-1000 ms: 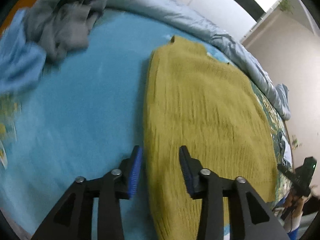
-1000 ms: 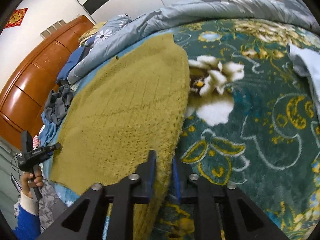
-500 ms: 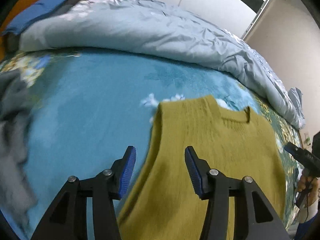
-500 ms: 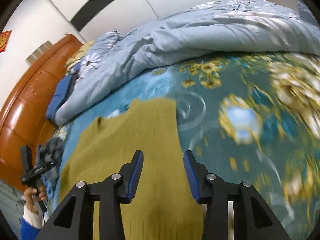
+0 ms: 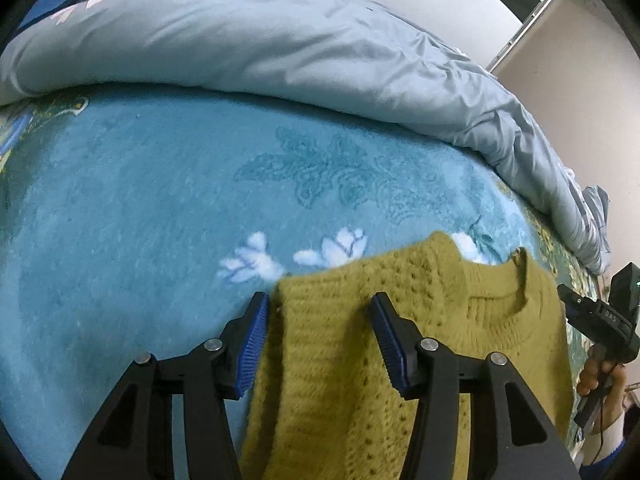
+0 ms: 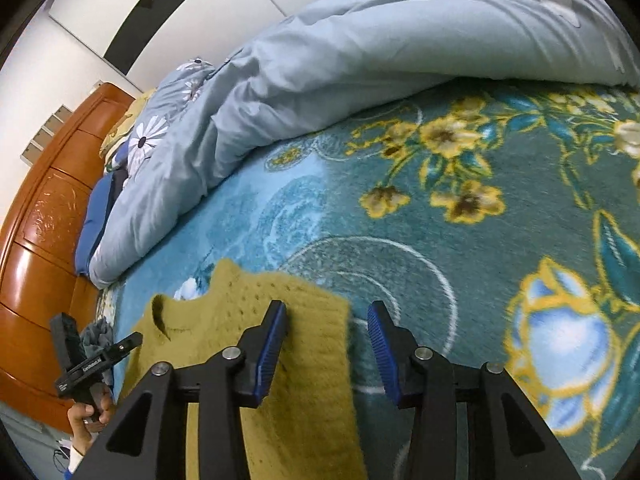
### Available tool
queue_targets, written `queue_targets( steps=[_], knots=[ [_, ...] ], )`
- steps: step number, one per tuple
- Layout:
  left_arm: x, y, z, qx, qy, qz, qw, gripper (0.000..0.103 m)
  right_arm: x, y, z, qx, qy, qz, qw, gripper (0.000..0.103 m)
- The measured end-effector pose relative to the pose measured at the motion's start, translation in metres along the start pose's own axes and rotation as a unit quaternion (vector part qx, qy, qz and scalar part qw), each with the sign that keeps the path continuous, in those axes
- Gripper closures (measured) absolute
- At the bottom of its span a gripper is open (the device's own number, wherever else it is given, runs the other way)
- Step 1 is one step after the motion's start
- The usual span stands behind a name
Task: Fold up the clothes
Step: 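Smooth the sweater body flat with both tools near the collar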
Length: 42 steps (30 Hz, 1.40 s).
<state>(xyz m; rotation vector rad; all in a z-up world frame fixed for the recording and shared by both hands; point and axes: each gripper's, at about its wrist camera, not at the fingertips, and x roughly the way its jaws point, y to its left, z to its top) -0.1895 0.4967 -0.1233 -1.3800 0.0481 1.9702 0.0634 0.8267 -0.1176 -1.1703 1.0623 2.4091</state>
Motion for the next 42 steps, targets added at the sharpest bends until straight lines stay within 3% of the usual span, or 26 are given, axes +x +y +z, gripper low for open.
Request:
queue_targets(
  steps=[4,6,7,8,10,15,16,26,33,38,42],
  knots=[
    [0.001,0.000,0.000,-0.014,-0.012,-0.011,0.9998,0.050,0.002,0.009,0.000,-0.008,-0.007,-0.001,1.000,0.058],
    [0.000,0.001,0.000,-0.019,-0.017,-0.019,0.9995,0.051,0.001,0.013,0.000,-0.012,-0.012,-0.005,1.000,0.068],
    [-0.001,0.001,0.000,-0.022,-0.020,-0.021,0.9993,0.059,-0.001,0.015,0.000,-0.014,-0.014,-0.008,1.000,0.075],
    [-0.002,0.000,0.000,-0.023,-0.023,-0.025,0.9992,0.073,-0.003,0.015,0.001,-0.015,-0.016,-0.010,1.000,0.079],
    [-0.008,-0.005,0.001,-0.021,-0.038,-0.031,0.9986,0.082,-0.009,0.018,0.002,-0.020,-0.020,-0.016,0.999,0.092],
    [-0.028,-0.015,0.007,0.000,-0.080,-0.022,0.9965,0.084,-0.041,0.024,0.007,-0.041,-0.065,-0.013,0.997,0.094],
    [-0.025,-0.013,0.008,-0.001,-0.072,-0.016,0.9972,0.084,-0.042,0.022,0.008,-0.041,-0.065,-0.018,0.997,0.094],
    [0.001,0.005,0.002,-0.021,-0.044,0.001,0.9988,0.083,-0.001,-0.003,0.001,-0.021,-0.029,-0.057,0.998,0.094],
    [0.001,-0.005,0.004,0.011,-0.034,0.014,0.9993,0.078,0.000,0.005,0.001,-0.052,-0.026,-0.061,0.996,0.094],
    [-0.011,-0.014,0.008,0.058,-0.015,0.038,0.9975,0.062,-0.005,0.017,-0.001,-0.096,-0.021,-0.071,0.993,0.090],
    [-0.023,-0.030,0.009,0.137,-0.021,0.071,0.9878,0.048,-0.016,0.034,0.001,-0.169,-0.026,-0.105,0.980,0.067]
  ],
)
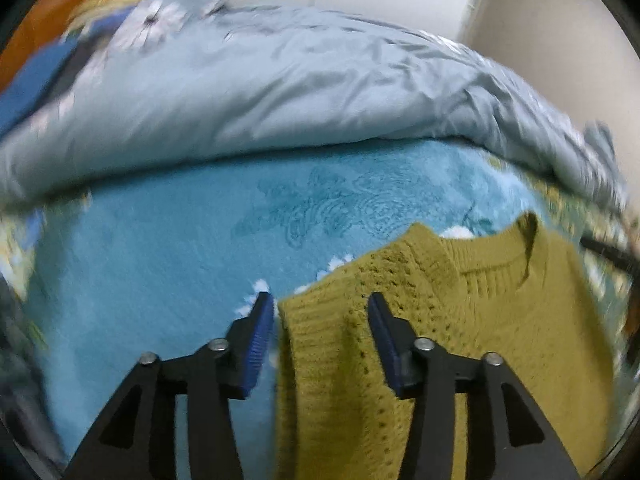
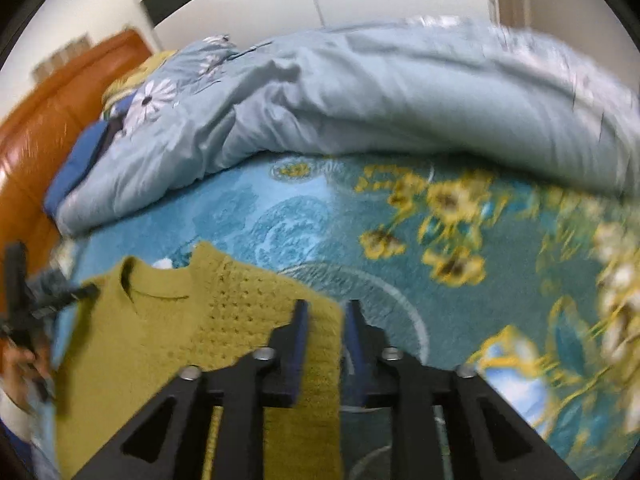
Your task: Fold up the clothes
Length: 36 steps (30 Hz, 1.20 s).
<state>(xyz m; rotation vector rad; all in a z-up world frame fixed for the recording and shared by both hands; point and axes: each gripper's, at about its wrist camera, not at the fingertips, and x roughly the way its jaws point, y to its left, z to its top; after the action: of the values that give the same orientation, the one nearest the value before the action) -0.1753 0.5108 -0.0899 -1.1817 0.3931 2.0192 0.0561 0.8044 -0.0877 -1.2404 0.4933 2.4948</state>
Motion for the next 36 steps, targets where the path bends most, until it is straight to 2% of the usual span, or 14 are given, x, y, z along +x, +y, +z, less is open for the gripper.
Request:
queue_targets(
  steps=[1,4,9,12,15,19,20,22,23,25,27,36],
  knots=[
    [-0.003,-0.004,0.001,0.020,-0.003,0.010,0.9997,0.046,-0.001,0.004,0.002,-0.017,0.004,-0.001,1.000,0.059],
    [0.001,-0.009,0.007,0.044,-0.005,0.021,0.9988,0.046,0.005,0.023,0.007,-0.069,0.016,-0.001,0.997,0.052],
    [0.028,-0.011,0.008,0.051,0.009,0.034,0.9981,0.046,0.033,0.048,0.009,-0.118,0.029,-0.017,0.992,0.050],
    [0.035,-0.009,0.002,0.044,0.005,0.018,0.9989,0.046,0.046,0.058,0.010,-0.145,0.036,-0.031,0.988,0.050],
    [0.034,-0.004,0.000,0.034,0.000,0.001,0.9994,0.046,0.057,0.061,0.013,-0.145,0.041,-0.031,0.988,0.050],
    [0.032,-0.005,-0.004,0.033,-0.006,-0.021,0.9992,0.063,0.060,0.062,0.017,-0.137,0.044,-0.026,0.989,0.051],
    [0.031,-0.008,-0.005,0.036,-0.007,-0.024,0.9990,0.074,0.059,0.062,0.018,-0.133,0.045,-0.024,0.990,0.051],
    [0.030,-0.013,-0.006,0.040,-0.009,-0.032,0.9986,0.086,0.058,0.062,0.019,-0.129,0.046,-0.019,0.990,0.057],
    [0.028,-0.016,-0.007,0.045,-0.014,-0.027,0.9985,0.088,0.058,0.063,0.019,-0.129,0.047,-0.016,0.990,0.061],
    [0.024,-0.023,-0.008,0.053,-0.023,-0.020,0.9982,0.089,0.055,0.067,0.020,-0.133,0.044,-0.017,0.990,0.079],
    [0.019,-0.025,-0.009,0.053,-0.029,-0.019,0.9980,0.090,0.051,0.071,0.020,-0.139,0.042,-0.023,0.989,0.092],
    [-0.054,-0.031,-0.014,0.049,-0.070,-0.034,0.9958,0.090,-0.010,0.090,0.022,-0.152,0.004,-0.013,0.988,0.094]
  ],
)
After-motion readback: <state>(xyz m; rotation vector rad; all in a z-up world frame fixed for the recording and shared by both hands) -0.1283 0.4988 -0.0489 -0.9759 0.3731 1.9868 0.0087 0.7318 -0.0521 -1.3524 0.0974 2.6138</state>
